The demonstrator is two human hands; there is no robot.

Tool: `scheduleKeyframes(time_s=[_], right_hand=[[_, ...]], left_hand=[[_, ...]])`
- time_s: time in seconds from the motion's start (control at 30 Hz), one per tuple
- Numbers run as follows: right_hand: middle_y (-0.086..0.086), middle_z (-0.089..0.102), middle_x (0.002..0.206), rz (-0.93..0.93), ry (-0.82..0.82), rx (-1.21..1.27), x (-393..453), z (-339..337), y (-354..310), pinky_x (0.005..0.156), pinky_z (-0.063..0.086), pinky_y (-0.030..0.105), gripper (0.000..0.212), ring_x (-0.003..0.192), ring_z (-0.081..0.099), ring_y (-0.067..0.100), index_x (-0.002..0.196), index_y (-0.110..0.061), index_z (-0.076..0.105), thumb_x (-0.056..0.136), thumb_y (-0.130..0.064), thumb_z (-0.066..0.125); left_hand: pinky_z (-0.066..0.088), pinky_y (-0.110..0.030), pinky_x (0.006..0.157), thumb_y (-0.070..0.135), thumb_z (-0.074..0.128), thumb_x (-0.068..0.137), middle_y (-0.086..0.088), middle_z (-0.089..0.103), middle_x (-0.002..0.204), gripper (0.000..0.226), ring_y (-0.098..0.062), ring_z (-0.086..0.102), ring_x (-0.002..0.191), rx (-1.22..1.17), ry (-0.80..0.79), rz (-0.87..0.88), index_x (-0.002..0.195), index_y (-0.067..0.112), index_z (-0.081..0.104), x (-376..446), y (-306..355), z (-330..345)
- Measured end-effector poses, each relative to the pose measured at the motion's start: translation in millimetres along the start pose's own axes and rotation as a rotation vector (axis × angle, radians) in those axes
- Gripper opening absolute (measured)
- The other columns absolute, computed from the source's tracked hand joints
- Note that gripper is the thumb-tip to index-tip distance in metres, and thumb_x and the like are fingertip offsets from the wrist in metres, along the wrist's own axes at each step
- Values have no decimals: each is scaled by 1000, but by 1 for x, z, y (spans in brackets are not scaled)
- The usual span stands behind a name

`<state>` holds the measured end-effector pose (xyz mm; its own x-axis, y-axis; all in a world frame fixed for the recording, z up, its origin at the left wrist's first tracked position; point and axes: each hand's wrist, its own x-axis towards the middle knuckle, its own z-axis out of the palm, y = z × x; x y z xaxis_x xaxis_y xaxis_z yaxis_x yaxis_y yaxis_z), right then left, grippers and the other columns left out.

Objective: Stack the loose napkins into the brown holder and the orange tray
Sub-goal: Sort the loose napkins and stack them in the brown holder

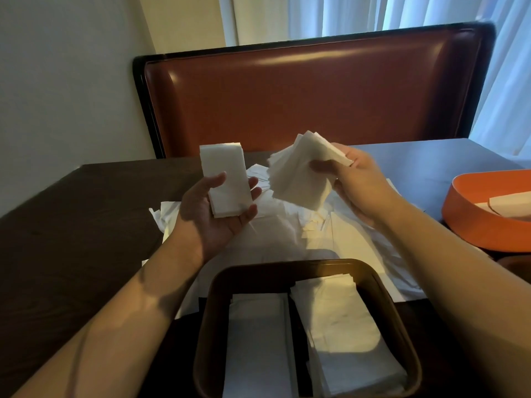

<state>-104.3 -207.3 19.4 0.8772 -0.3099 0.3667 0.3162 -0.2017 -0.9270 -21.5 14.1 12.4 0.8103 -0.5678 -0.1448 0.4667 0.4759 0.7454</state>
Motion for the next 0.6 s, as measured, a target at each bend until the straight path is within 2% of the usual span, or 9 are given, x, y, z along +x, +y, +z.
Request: scheduleKeyframes(time_s=[0.07,0.13,0.2,0.27,0.33,0.47,0.6], right_hand=[[1,69,97,47,-79,144,-3,2,-7,90,55,38,23,96,62,17,111,-12,69,90,-7,63],[4,69,99,103,-170,310,-6,3,-14,86,58,42,32,97,65,21,117,-10,64,84,-9,63],[3,71,89,163,-267,476,-10,5,-22,73,59,36,33,85,69,18,111,-12,62,79,-10,60],[2,71,84,166,-358,579,-13,7,-26,70,59,31,27,80,70,15,103,-14,65,79,-7,53],[1,73,87,139,-390,521,-14,11,-25,74,59,29,23,83,70,13,101,-14,67,83,-7,56],[3,72,105,92,-263,190,-10,14,-10,81,59,36,27,100,69,19,117,-11,63,90,-13,66],[-4,69,106,-91,-92,-104,-7,14,-4,78,55,22,17,99,65,8,109,-18,68,92,-16,66]], left_hand=[[57,-34,63,24,62,72,-15,73,95,54,-28,67,92,5,-8,15,123,11,55,-1,0,1],[57,-34,66,25,61,72,-11,74,83,46,-28,64,90,31,-5,31,116,14,56,-1,-1,2],[56,-38,73,28,62,71,-12,74,86,48,-30,63,96,60,-16,28,117,14,57,-1,-1,3],[53,-47,86,30,65,72,-13,74,93,57,-31,65,98,91,-17,27,125,13,55,-1,-3,2],[54,-51,89,32,64,76,-12,74,96,56,-31,68,95,124,-37,25,128,16,54,-1,-4,2],[60,-47,78,37,64,78,-10,72,105,47,-28,71,91,169,-69,-3,121,19,62,0,-6,3],[60,-42,72,35,63,77,-10,73,94,42,-25,71,82,170,-60,30,113,14,63,1,-7,5]])
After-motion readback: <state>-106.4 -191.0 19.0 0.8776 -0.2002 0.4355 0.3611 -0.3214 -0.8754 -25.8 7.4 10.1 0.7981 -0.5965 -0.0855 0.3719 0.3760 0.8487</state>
